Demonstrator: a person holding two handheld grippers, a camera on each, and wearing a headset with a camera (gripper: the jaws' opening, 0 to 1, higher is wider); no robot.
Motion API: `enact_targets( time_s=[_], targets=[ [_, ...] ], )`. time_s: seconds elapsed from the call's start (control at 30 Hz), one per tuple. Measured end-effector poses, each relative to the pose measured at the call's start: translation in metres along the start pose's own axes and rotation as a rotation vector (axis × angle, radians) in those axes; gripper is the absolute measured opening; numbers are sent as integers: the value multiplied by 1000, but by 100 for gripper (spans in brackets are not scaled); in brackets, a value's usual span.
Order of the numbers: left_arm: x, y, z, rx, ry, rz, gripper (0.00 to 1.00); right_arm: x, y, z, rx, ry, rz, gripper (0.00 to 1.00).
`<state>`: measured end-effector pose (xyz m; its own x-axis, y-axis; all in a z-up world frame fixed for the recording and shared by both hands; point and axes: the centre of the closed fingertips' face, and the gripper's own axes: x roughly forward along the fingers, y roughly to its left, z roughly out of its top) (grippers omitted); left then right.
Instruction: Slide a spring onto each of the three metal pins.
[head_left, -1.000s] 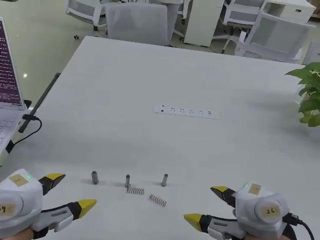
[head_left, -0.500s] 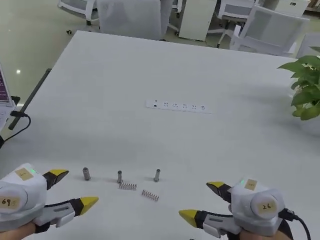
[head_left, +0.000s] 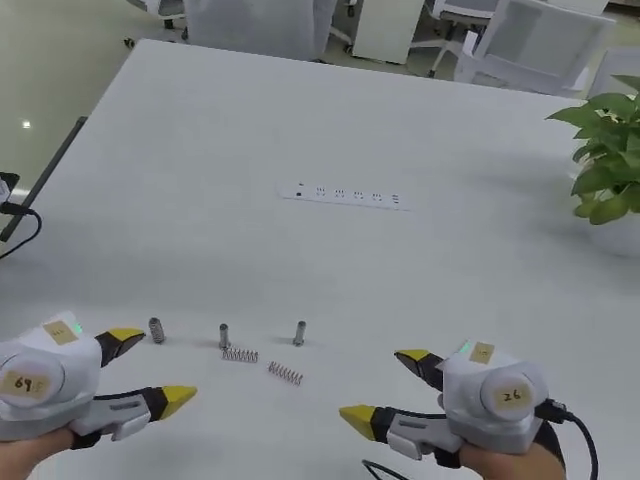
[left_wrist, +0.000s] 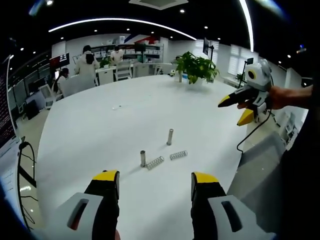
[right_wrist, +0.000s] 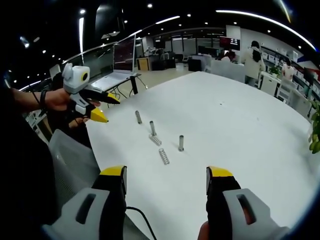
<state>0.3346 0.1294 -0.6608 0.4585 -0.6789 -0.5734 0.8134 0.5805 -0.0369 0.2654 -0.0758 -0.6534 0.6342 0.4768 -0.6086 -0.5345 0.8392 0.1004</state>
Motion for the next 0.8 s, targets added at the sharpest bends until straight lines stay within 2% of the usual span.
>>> enact_targets(
  time_s=[0.2,0.43,0.57,0.8],
  targets=[
    [16,-6,0,33,21,-39,52,-1,-4,-1,8,2,-3,63],
    [33,-19,2,79,42,-89,48,0,-4,-1,10,4,-4,63],
    [44,-23,-5,113,71,-120,48,0,-4,-1,10,8,-2,63],
    [59,-28,-11,146,98,-153,48,-1,-5,-1,14,13,-3,63]
  ],
)
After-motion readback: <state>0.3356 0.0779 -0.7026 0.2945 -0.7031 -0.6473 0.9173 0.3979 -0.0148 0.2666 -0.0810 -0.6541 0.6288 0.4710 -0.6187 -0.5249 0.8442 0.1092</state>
